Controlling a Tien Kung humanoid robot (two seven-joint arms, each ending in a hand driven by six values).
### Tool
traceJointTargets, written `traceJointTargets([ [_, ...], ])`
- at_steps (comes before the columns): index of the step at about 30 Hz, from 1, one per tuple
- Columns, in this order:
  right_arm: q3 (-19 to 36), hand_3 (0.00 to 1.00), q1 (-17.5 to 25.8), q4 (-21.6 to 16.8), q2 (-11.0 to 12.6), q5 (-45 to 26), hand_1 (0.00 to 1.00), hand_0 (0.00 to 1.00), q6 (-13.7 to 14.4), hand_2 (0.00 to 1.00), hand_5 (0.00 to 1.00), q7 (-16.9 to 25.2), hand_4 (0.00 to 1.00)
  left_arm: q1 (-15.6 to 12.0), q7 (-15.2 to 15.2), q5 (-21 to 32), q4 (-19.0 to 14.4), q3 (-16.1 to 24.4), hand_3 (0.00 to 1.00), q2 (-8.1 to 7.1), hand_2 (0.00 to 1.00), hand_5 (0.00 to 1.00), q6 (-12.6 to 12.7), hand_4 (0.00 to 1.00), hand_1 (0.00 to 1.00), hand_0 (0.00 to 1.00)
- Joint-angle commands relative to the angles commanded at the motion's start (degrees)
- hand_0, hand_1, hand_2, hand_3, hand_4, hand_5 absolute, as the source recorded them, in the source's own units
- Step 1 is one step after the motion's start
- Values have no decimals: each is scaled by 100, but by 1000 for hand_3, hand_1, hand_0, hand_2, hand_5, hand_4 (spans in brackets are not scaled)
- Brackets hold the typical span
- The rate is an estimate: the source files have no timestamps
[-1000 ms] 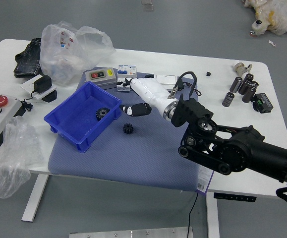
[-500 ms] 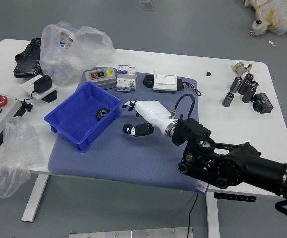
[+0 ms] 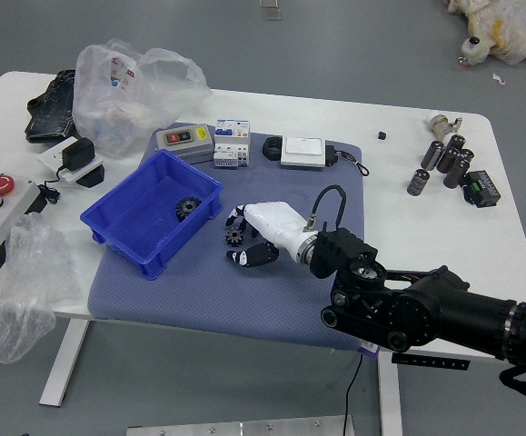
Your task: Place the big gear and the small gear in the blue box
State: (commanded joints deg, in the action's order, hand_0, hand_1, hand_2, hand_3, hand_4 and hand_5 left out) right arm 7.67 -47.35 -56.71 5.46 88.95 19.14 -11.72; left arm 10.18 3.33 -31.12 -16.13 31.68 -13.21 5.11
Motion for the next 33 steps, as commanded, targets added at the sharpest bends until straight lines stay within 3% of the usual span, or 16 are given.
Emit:
traceJointTargets([
  [10, -110, 646, -63, 269, -132, -205, 453, 353, 166, 484, 200, 46, 556, 18, -29, 34, 2, -51, 695, 4, 627, 382, -3, 700, 644, 664],
  [11, -121, 623, -67, 288, -142, -224, 437, 339, 179, 425, 179, 49, 540, 20, -32, 38, 2, -57, 696, 5, 627, 380, -4, 699, 644, 664],
  [22, -155, 586, -56, 345, -173, -290, 432, 337, 291, 390, 167, 88, 538, 8, -48, 61, 2, -89, 696, 6, 628, 379, -4, 698, 644, 664],
  [33, 538, 576, -376, -234, 372, 181, 430, 331, 214, 389, 151, 48, 545, 1, -51, 66, 4, -95, 697, 0, 629, 384, -3, 700, 644, 665],
])
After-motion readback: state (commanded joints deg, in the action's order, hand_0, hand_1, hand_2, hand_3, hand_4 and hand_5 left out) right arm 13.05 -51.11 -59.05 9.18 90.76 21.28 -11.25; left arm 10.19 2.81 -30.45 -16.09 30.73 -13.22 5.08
